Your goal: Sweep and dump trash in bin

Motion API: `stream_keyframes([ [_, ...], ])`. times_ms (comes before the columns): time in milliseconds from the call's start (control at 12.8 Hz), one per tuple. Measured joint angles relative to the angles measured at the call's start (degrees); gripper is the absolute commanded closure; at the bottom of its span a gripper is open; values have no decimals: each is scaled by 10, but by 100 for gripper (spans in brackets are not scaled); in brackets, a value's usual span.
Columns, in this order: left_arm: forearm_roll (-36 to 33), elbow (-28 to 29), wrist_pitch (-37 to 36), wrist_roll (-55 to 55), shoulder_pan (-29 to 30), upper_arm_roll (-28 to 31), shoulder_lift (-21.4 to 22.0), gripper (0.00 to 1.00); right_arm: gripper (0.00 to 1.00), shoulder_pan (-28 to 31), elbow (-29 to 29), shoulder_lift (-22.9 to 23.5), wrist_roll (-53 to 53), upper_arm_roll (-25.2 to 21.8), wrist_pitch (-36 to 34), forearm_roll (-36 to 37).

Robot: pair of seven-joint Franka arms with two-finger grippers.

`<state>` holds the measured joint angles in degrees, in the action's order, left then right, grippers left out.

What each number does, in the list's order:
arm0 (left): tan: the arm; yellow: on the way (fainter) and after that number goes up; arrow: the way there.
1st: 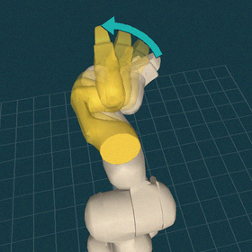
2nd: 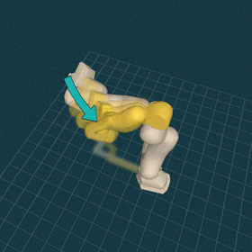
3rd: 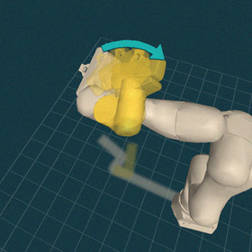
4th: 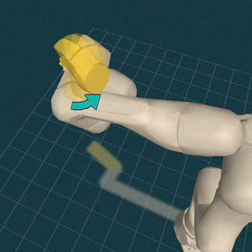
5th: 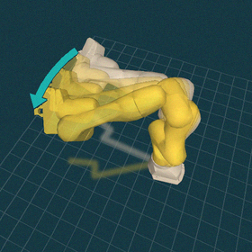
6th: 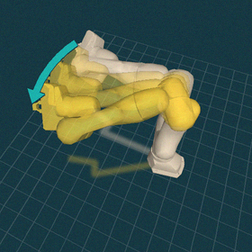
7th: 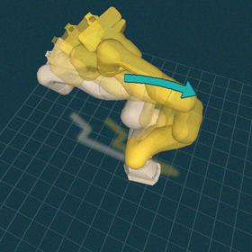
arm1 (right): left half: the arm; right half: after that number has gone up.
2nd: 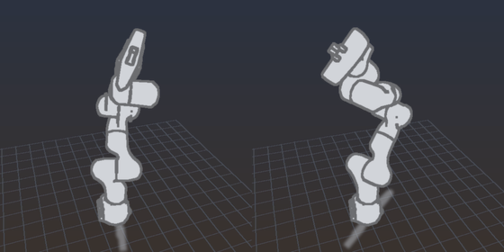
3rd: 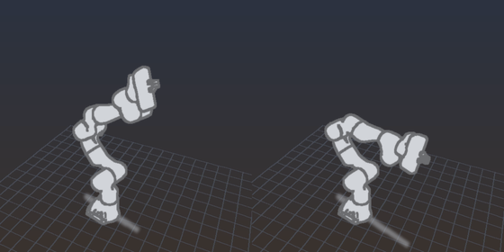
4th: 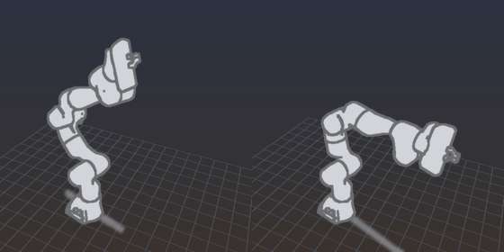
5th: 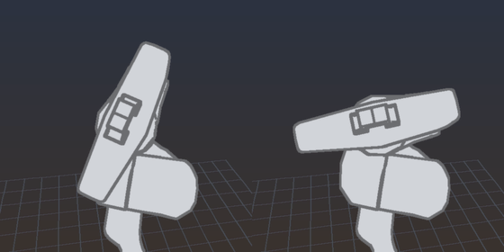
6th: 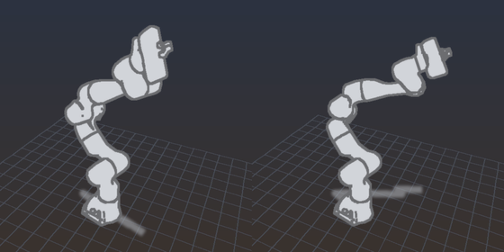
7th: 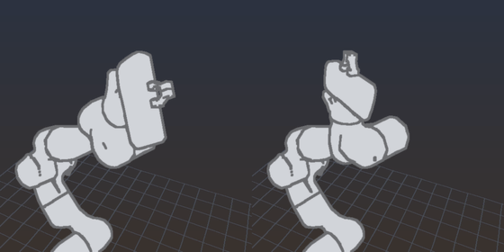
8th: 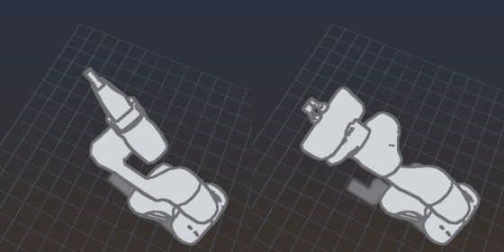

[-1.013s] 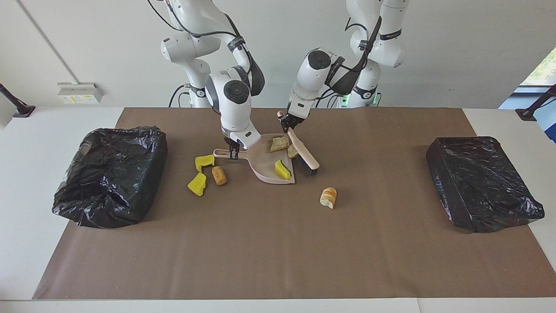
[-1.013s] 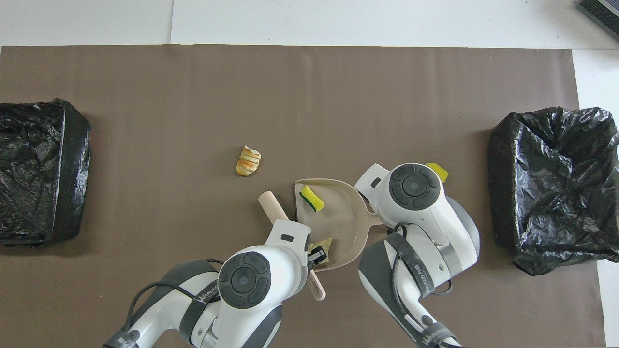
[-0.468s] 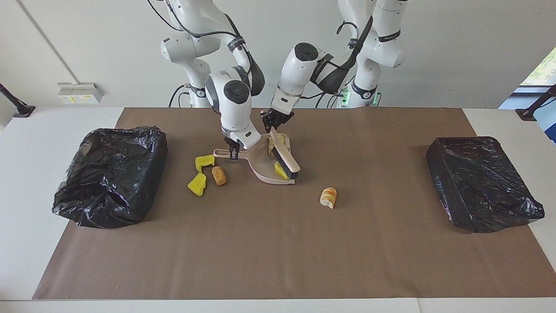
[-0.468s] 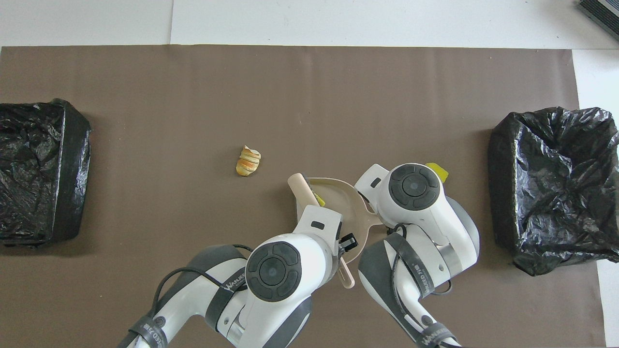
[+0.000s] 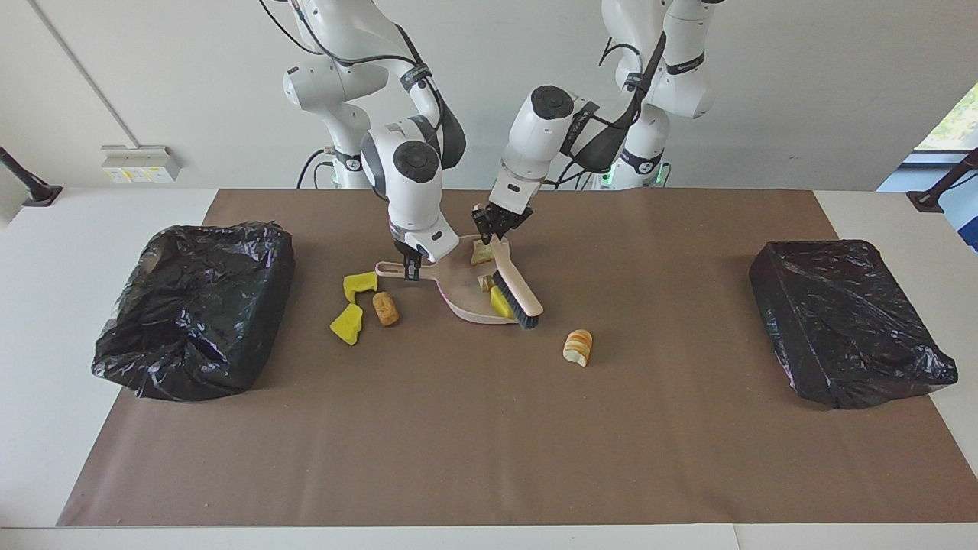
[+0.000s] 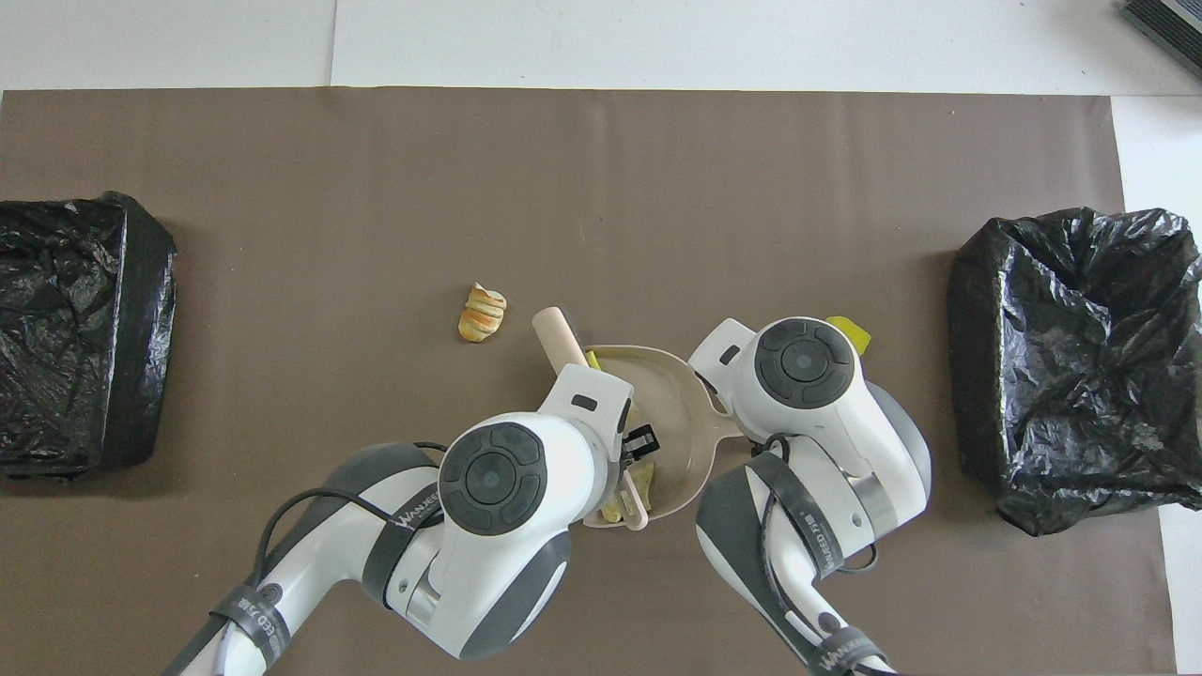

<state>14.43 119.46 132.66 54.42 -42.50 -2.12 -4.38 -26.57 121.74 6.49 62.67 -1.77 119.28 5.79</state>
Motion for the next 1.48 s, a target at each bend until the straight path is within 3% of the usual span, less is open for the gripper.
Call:
stream_keyframes([
  [390, -26, -63, -72, -153, 103, 4, -35, 100, 100, 0, 0, 0, 0, 0, 0, 0],
  [857, -89, -68, -98, -405, 226, 5, -53, 100, 100, 0, 0, 0, -2, 0, 0, 0],
  [1169, -141, -51, -113, -542, 252, 5, -65, 100, 100, 0, 0, 0, -6, 0, 0, 0],
  [1481, -143, -33, -112, -602, 256, 0, -63, 100, 100, -12, 0, -2, -119, 2, -34, 0],
])
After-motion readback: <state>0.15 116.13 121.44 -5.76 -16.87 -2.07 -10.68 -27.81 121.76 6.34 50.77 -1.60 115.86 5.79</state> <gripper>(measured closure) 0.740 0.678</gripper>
